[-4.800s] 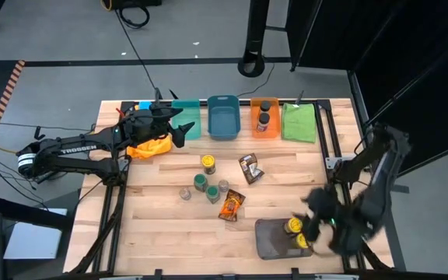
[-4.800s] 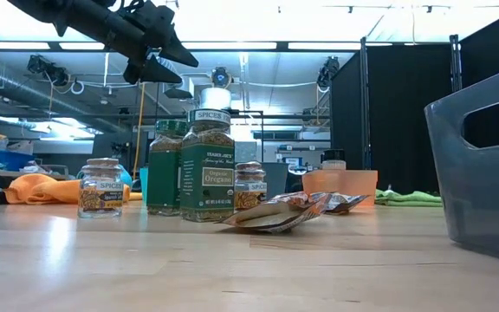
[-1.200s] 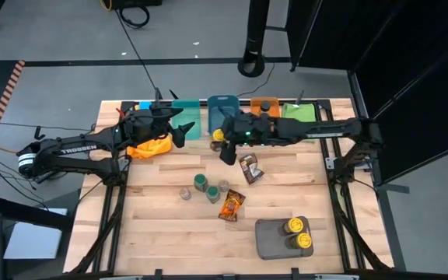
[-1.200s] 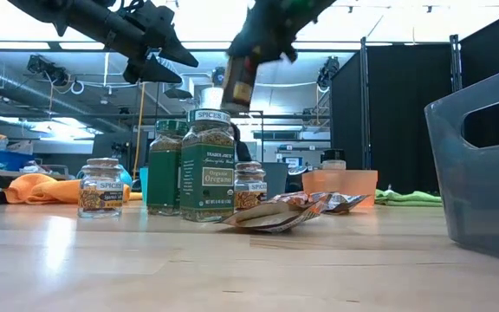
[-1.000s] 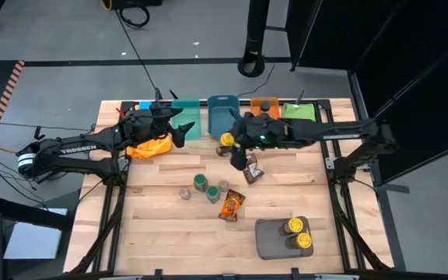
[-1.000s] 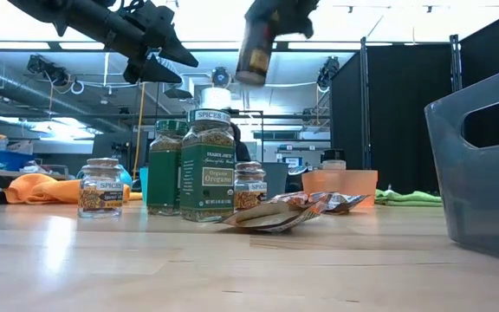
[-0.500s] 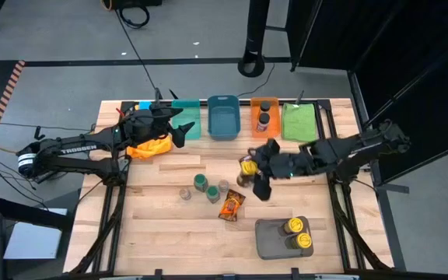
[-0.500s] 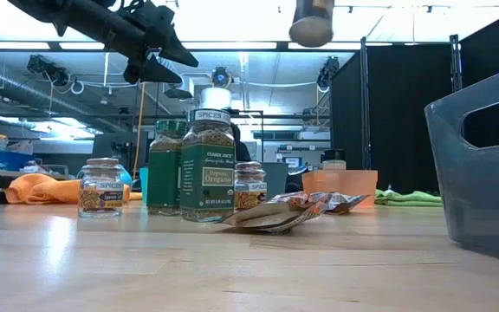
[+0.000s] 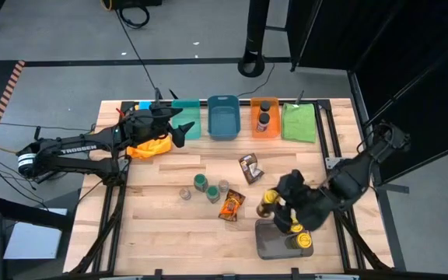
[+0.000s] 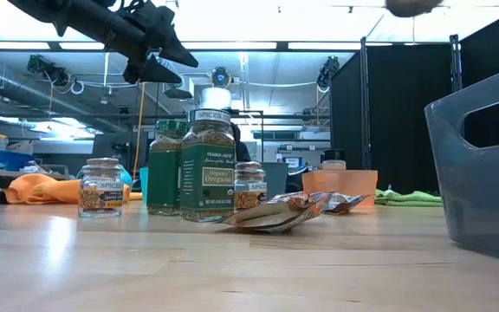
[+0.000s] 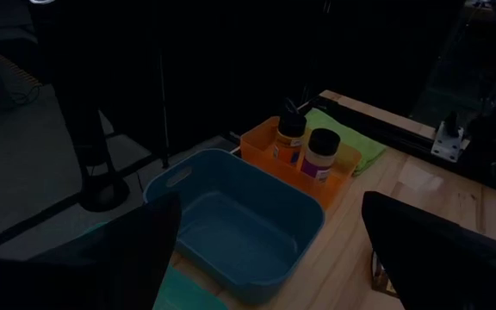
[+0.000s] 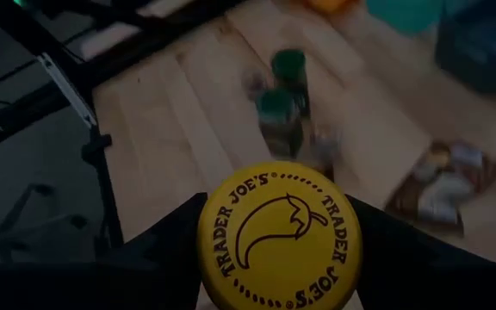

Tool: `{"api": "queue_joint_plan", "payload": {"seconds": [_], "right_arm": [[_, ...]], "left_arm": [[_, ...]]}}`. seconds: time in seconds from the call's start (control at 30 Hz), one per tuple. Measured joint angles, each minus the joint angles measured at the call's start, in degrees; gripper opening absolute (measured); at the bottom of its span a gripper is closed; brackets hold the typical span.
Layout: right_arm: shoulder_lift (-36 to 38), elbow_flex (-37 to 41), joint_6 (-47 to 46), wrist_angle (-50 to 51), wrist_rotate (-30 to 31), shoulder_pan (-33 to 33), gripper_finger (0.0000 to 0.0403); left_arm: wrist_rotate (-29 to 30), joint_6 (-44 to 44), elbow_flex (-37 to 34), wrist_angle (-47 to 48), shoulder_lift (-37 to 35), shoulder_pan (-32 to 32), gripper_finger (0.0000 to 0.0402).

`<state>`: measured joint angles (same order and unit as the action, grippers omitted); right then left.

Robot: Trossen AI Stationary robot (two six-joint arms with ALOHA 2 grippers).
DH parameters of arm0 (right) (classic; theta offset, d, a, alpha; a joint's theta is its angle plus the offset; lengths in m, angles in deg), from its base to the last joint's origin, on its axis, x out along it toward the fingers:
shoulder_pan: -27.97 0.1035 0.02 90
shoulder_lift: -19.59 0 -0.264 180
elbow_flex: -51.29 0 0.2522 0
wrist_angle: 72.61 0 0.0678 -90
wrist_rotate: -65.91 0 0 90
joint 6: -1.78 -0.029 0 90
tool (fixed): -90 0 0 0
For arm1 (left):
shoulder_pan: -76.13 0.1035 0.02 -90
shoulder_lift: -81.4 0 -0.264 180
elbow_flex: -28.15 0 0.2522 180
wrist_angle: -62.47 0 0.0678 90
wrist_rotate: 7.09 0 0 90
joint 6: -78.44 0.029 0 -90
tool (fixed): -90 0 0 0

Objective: Sort spices by type
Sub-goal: Put the yellow seasoning can into the black bin

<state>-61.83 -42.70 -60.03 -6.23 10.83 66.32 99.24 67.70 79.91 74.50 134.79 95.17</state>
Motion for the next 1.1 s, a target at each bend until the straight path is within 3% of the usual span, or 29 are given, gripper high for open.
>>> {"api": "queue_joint_plan", "payload": {"seconds": [0.33,0.53,0.73,1.1], "right_arm": [[-0.07,8.37,-15.03,-0.43,0.06,5.46,0.0235],[-0.07,12.25,-16.70,-2.88,-0.29,6.56,0.0235],[-0.07,16.48,-16.21,-11.73,-3.05,6.81,0.0235],[-0.07,22.22,-16.10,-15.90,-4.75,6.81,0.0235]], "left_arm": [[0.34,0.00,0.00,0.00,-0.01,0.01,0.0369],[0.74,0.00,0.00,0.00,-0.01,0.00,0.0369],[1.14,0.00,0.00,0.02,0.00,0.00,0.0369],[2.29,0.00,0.00,0.02,0.02,0.01,0.0369]]}}
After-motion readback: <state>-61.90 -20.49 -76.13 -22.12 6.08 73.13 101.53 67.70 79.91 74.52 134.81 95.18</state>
